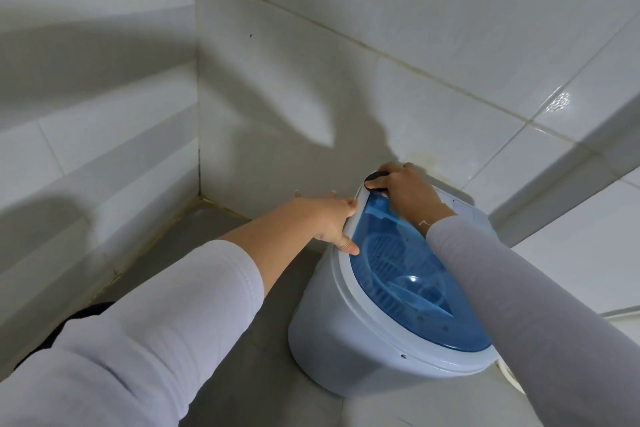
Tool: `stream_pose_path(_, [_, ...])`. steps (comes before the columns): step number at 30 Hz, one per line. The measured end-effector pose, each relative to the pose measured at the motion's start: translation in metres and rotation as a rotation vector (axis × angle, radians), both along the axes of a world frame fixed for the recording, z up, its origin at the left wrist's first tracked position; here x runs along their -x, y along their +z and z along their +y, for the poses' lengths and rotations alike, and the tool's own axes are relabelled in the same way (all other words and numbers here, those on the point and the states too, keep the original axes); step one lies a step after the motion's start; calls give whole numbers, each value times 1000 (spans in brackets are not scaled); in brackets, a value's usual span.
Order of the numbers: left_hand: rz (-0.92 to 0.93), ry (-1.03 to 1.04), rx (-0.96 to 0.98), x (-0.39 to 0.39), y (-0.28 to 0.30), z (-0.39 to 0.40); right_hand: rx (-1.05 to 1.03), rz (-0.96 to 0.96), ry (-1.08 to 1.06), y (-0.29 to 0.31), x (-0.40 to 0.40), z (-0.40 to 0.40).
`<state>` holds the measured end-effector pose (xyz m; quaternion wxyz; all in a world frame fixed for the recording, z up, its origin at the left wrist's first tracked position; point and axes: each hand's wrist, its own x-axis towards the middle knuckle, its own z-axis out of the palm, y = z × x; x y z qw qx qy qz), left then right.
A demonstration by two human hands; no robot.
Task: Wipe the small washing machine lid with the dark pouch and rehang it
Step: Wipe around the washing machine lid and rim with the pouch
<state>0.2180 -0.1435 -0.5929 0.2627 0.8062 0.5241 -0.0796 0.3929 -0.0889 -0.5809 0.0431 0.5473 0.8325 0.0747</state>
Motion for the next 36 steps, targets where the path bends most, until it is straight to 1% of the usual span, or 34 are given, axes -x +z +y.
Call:
stream_pose_path(3, [11, -12, -6, 0, -3, 2, -29, -51, -28, 2, 3, 6])
stream_pose_path(10, [49, -31, -30, -2, -2, 4, -40, -50, -96, 7, 5, 28])
stream_pose_path(15, [41, -44, -11, -1, -3, 6, -45, -26, -168, 7, 6, 41])
stream_pose_path(22, [31, -51, 3, -1, -4, 5, 35, 88, -255, 13, 5, 50])
stream_pose_path(27, [42, -47, -16, -2, -3, 7, 8, 283, -288, 49, -20, 39])
stream_pose_path(31, [60, -58, -33, -5, 5, 18, 2, 289, -346, 74, -51, 25])
stream_pose_path(33, [107, -78, -66, -10, 10, 24, 28, 304, -364, 73, -62, 20])
stream_pose_path(36, [134, -124, -49, -18, 12, 31, 56, 314, -382, 64, -73, 17])
